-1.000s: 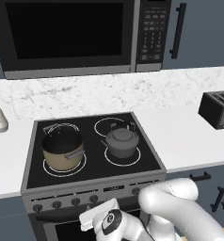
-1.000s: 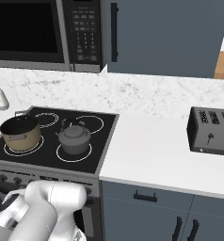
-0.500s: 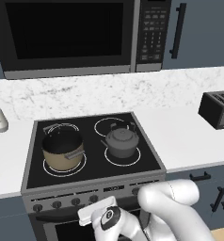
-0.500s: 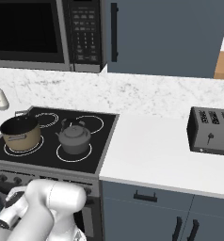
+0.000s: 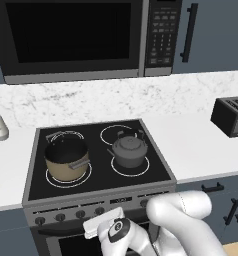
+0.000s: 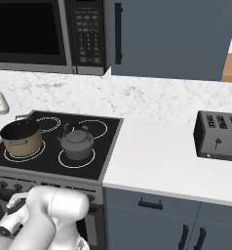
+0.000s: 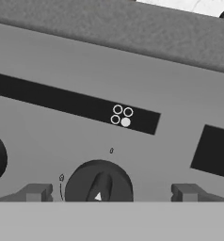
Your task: Pick the kettle from the counter and place it on a stove burner. Then turn the burner on.
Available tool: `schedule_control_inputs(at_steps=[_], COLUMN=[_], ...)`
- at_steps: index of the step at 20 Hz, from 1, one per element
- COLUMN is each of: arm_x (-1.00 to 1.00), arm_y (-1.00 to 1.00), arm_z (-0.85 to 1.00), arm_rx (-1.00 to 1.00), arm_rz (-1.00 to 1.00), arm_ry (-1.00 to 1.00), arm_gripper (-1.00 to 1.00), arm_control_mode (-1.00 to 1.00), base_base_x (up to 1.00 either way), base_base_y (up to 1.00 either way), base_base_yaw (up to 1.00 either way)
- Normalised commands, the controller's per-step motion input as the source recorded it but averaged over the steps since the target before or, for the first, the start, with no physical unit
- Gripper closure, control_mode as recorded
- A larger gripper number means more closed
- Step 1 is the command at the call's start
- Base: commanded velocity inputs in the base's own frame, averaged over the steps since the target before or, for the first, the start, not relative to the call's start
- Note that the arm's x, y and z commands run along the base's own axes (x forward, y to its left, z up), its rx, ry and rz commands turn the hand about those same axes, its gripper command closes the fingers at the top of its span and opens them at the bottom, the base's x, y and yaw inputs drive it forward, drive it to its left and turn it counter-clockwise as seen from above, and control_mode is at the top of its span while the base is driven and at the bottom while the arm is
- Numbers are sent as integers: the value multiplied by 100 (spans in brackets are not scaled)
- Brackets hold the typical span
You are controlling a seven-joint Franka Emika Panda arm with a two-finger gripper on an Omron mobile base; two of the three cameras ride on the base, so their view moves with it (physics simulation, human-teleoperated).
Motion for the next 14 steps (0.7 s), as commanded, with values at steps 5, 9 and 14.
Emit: schedule_control_inputs(at_steps=[5,9,14], arm_x=[0,8,22], arm_y=[0,0,16], arm_z=[0,0,0], arm_rx=[0,0,-13], arm_rz=[0,0,0], arm_ry=[0,0,4], arm_gripper=[100,100,100], arm_control_mode=[-100,-100,-100], base_base_x=[0,0,0], base_base_y=[0,0,0], base_base_yaw=[0,0,0])
